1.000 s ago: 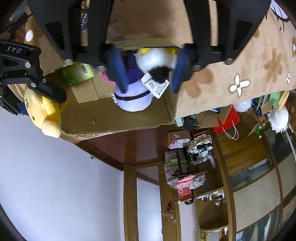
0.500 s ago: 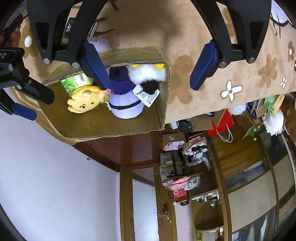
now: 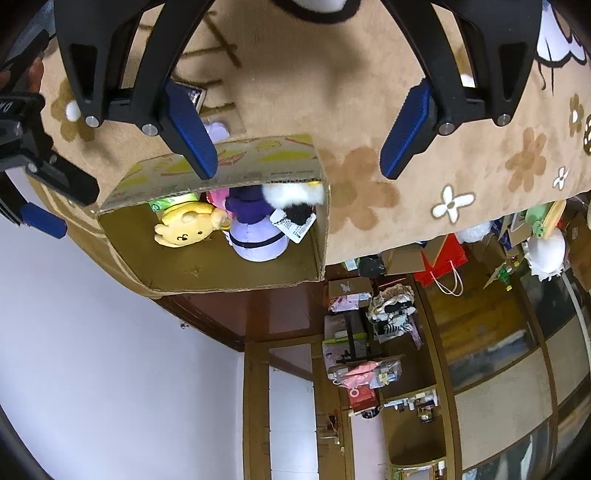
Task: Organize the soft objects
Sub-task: 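Reach the left tool to the clear bag while the right tool reaches the dark tissue pack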
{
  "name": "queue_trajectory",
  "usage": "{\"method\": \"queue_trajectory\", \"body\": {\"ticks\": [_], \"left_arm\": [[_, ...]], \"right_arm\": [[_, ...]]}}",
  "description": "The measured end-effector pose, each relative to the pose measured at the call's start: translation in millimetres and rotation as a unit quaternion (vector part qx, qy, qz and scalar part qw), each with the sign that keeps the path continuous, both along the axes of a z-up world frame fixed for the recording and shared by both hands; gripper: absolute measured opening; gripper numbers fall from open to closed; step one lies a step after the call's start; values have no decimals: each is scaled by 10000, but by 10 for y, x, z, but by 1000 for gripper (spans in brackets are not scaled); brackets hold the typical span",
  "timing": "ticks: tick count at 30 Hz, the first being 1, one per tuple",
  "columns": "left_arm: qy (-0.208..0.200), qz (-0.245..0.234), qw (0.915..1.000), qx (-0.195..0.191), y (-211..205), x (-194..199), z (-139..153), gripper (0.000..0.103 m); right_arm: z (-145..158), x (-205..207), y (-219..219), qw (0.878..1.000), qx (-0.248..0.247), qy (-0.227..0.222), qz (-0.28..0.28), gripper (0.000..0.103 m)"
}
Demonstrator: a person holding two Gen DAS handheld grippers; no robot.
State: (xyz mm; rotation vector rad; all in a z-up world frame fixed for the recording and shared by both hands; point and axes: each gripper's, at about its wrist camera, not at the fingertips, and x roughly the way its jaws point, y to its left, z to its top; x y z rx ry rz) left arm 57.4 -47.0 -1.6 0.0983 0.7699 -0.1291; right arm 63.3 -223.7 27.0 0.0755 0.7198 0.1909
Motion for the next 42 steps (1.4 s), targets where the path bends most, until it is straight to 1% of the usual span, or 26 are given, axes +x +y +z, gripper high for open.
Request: {"method": "queue_trajectory", "body": {"ticks": [4, 6, 8, 13, 17, 26, 32, 35, 40, 42], "left_arm": [[57, -93, 9999, -134, 12, -111, 72, 89], [61, -125, 9998, -125, 16, -167, 99, 89], [111, -138, 9997, -142, 12, -204, 100, 89], [287, -195, 9990, -276, 25, -194, 50, 89], [450, -284, 9972, -525, 42, -103, -50, 89], [879, -384, 9915, -876, 7, 180, -275, 89], [1141, -553, 9881, -875, -125, 320, -448, 89], [1328, -634, 9847, -932, -183, 380, -554, 89], [1552, -775, 9808, -886, -288, 448, -712, 89], [1644, -847, 9787, -893, -326, 478, -772, 89]], "right_arm": [[27, -143, 32, 10000, -35, 37, -68, 103], [25, -198, 25, 9999, 27, 80, -98, 103], [13, -246, 31, 9998, 69, 151, -125, 103], [-55, -307, 50, 9996, -12, 244, -162, 103], [-144, -259, 86, 9992, -102, 356, -129, 103], [-429, -152, 126, 9977, -196, 643, -47, 103], [-610, -57, 184, 9958, -239, 888, 46, 103], [-703, -12, 204, 9944, -231, 1028, 85, 103], [-849, 24, 200, 9911, -249, 1304, 95, 103], [-900, 42, 184, 9900, -184, 1399, 69, 103]]}}
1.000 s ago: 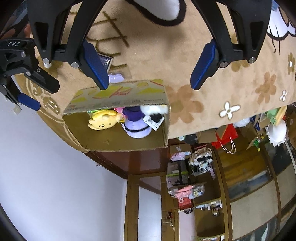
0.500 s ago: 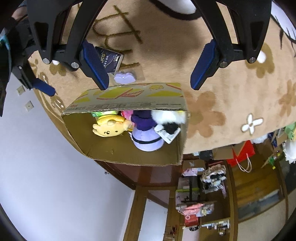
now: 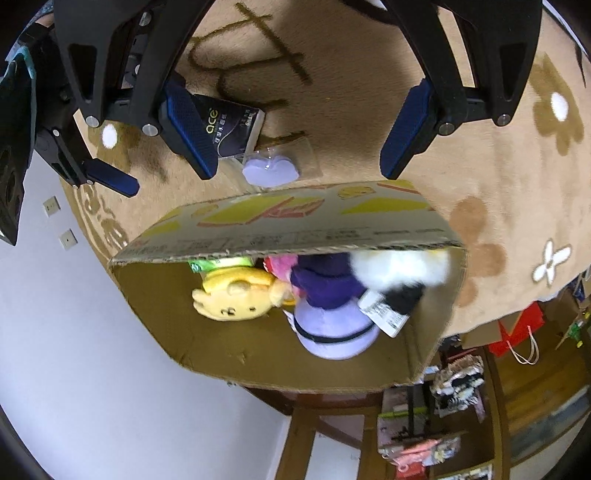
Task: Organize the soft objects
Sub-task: 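Reach the left tool to the clear bag while the right tool reaches the dark tissue pack, then close the left tool on the clear bag while the right tool grasps the tissue pack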
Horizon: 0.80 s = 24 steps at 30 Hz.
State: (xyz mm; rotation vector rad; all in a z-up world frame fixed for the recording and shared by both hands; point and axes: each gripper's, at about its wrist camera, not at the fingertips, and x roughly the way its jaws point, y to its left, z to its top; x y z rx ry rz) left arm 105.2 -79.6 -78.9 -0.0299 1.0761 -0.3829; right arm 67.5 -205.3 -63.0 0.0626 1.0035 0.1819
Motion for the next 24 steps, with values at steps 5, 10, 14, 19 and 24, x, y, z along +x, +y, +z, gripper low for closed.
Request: {"method": "queue_trajectory", "body": {"ticks": [5, 10, 14, 19, 24], "left_arm": [[219, -61, 9997, -46, -57, 92, -116, 89], [477, -111, 9987, -120, -106, 183, -242, 89], [615, -164, 9979, -102, -138, 204, -327, 89], [820, -225, 9963, -129, -181, 219, -424, 89], [954, -240, 9949, -199, -211, 251, -504, 89]], "right_arm": [[-147, 65, -23, 9995, 132, 267, -70, 103], [-272, 110, -5, 9991, 111, 419, -8, 103], [-353, 142, 24, 9988, 80, 469, 72, 103], [-482, 181, 101, 9978, -90, 609, 262, 103], [-503, 200, 153, 9981, -147, 549, 257, 103]]}}
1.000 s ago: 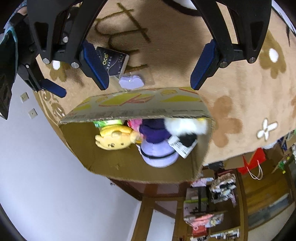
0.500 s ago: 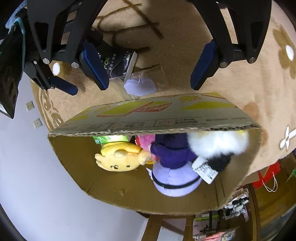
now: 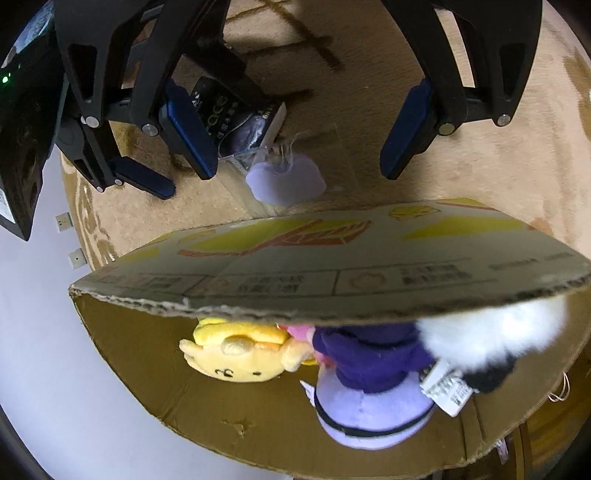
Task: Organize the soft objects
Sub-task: 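Close the left tool on the clear bag while the right tool grasps the tissue pack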
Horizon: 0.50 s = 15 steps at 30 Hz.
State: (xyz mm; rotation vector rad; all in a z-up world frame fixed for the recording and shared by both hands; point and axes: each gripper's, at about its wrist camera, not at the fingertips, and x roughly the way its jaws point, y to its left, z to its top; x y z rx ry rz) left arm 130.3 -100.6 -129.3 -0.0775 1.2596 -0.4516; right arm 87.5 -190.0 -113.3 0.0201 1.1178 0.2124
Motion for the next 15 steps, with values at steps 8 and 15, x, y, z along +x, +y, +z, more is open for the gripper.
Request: {"method": "queue_trajectory", "body": {"ticks": [8, 15], "left_arm": [[143, 1, 9998, -152, -65, 72, -69, 89], [197, -67, 9998, -2, -124, 118, -109, 89]], "right_arm": [[10, -26, 118, 9999, 5, 19, 123, 103], [-31, -58, 228, 9997, -106, 18, 222, 102]]}}
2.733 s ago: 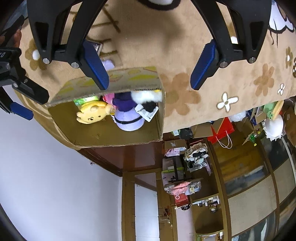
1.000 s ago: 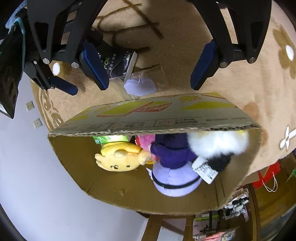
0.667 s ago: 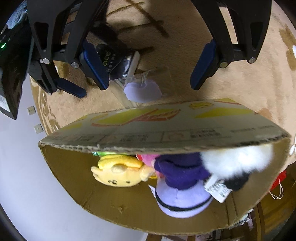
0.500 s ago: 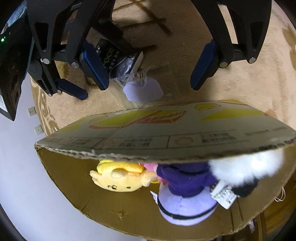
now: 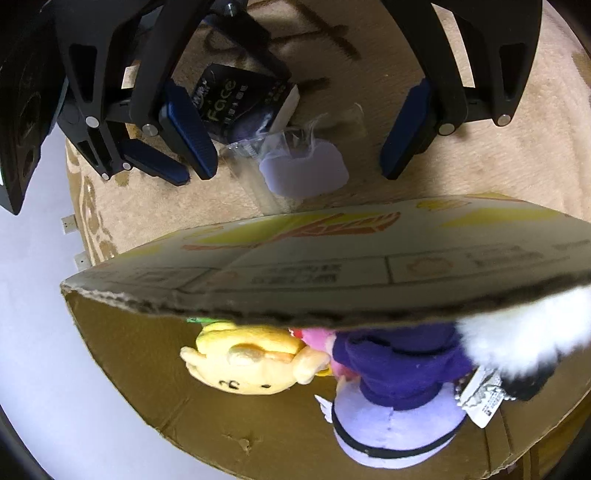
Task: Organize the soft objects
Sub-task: 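Close the left tool on the clear bag while the right tool grasps the tissue pack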
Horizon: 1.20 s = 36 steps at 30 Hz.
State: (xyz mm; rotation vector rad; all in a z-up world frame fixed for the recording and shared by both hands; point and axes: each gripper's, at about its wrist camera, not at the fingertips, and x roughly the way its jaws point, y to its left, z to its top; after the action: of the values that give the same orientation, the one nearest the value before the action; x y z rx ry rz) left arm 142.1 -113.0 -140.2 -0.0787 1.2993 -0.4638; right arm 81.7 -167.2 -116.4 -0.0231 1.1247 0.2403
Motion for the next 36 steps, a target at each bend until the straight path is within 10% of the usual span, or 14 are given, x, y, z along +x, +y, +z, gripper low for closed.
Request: {"method": "queue_trajectory", "body": {"ticks": [16, 36], "left_arm": [[76, -44, 9999, 101, -74, 38, -100, 87], [78, -87, 9972, 739, -115, 60, -180, 80]], "right_arm": [[-10, -125, 149, 9996, -58, 108, 252, 72], [74, -168, -98, 9988, 341, 238, -273, 70]]}}
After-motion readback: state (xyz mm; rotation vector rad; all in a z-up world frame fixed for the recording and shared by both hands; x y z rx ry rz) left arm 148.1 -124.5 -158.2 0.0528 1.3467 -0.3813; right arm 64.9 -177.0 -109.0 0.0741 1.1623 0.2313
